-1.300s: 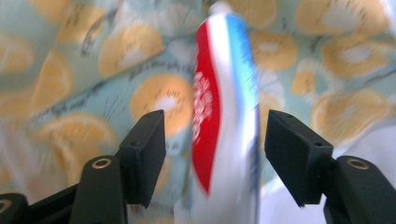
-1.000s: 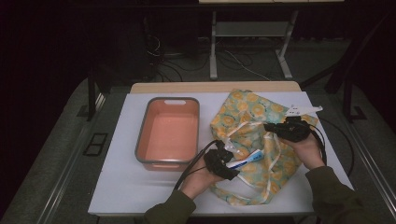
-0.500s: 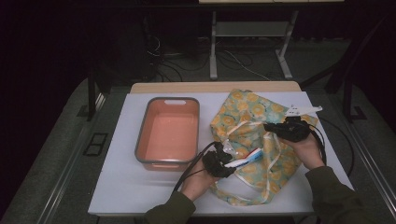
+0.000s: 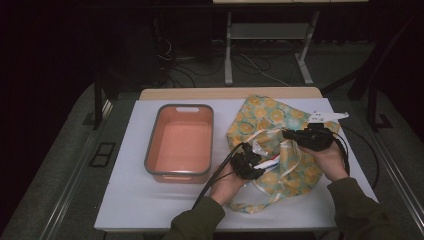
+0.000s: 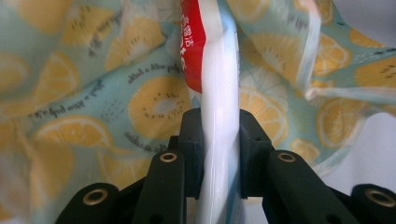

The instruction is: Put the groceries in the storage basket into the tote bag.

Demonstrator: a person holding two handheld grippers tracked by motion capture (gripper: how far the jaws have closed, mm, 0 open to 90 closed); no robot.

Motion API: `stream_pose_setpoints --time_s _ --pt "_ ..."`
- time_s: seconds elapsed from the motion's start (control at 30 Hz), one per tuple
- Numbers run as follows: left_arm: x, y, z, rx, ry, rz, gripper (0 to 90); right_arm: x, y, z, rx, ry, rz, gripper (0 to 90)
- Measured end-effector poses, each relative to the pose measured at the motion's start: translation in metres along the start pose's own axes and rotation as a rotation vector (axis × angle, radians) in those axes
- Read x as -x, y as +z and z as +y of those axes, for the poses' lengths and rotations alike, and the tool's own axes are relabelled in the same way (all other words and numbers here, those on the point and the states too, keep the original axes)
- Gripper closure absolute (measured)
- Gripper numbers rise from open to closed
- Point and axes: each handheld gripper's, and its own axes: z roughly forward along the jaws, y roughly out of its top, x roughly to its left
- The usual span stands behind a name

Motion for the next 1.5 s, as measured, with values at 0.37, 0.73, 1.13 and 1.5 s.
stream_pose_setpoints --time_s 0.37,0.73,1.13,1.5 --pt "-0.018 0.018 0.019 0.038 -0.044 0.048 74.8 -0.006 -0.011 0.011 0.058 -0.011 0.024 89.6" --pt "-0.036 0.035 0.027 0.096 -0.125 0.070 73.0 -0.007 -0.010 0.011 0.055 -0.012 0.032 89.6" --pt "-0.023 -0.005 0.019 0.155 -0.092 0.033 39.6 -0.003 -0.007 0.006 0.028 -0.003 0.019 89.6" --pt "-0.004 -0.044 -0.011 0.166 -0.062 0.001 70.5 -0.005 0.000 0.003 0.001 -0.009 0.024 89.5"
